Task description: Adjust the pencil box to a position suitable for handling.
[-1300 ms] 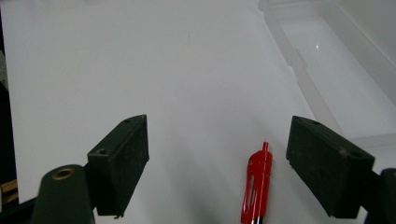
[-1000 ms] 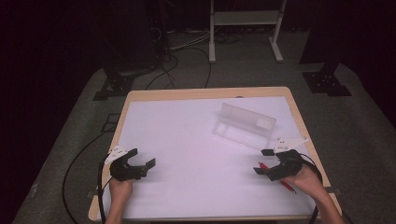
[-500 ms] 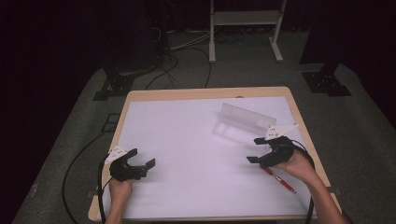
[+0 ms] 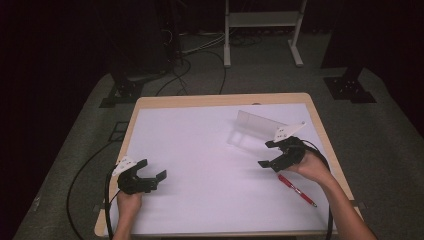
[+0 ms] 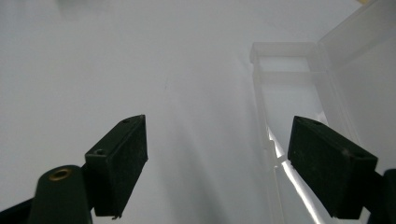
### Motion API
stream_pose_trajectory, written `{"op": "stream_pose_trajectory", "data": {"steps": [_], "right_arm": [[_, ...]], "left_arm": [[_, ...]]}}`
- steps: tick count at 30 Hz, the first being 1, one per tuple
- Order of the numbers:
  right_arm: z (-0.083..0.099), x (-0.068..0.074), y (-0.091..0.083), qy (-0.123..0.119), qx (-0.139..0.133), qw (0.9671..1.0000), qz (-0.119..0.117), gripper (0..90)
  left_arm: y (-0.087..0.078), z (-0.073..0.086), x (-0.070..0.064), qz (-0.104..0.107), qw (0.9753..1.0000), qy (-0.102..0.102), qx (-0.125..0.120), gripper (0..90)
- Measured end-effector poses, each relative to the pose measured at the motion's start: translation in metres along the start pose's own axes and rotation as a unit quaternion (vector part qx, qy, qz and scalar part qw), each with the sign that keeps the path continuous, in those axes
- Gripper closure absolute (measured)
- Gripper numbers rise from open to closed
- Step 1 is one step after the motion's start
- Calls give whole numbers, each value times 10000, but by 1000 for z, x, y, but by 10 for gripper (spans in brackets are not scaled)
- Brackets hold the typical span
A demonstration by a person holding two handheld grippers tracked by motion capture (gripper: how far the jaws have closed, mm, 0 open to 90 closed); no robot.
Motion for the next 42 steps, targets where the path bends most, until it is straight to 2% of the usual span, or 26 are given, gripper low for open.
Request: {"op": "stream_pose_trajectory", "data": {"steps": [2,8,14,24,29,32,37,42], "right_arm": [[-1,-2,4,-17,93,10000,-18,192],[2,-13,14,98,125,9999,-34,192],[2,-24,20,114,102,9999,-58,193],[2,-37,33,286,166,9994,-66,244],[6,-42,38,338,286,9990,-57,279],[8,-45,42,315,382,9988,40,316],[9,-47,44,324,424,9985,119,380],[11,-49,45,353,468,9982,98,442]], "left_arm": [[0,0,0,15,10000,7,-3,0],[0,0,0,17,10000,11,-27,0],[0,0,-1,31,10000,0,-21,0],[0,0,-1,33,10000,6,-19,0],[0,0,-1,32,10000,12,-27,0],[1,0,-1,26,10000,0,-31,0],[0,0,-2,35,10000,27,-27,0],[0,0,-1,31,10000,1,-30,0]]}}
Point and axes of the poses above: each handheld gripper's, and its own axes: y roughly forward along the jaws, z roughly out of its underside, x roughly to its left, the point moved 3 cm from there along y, roughly forward along the jaws, and after that the axes turned 12 degrees about -z, right-handed, at the moved point
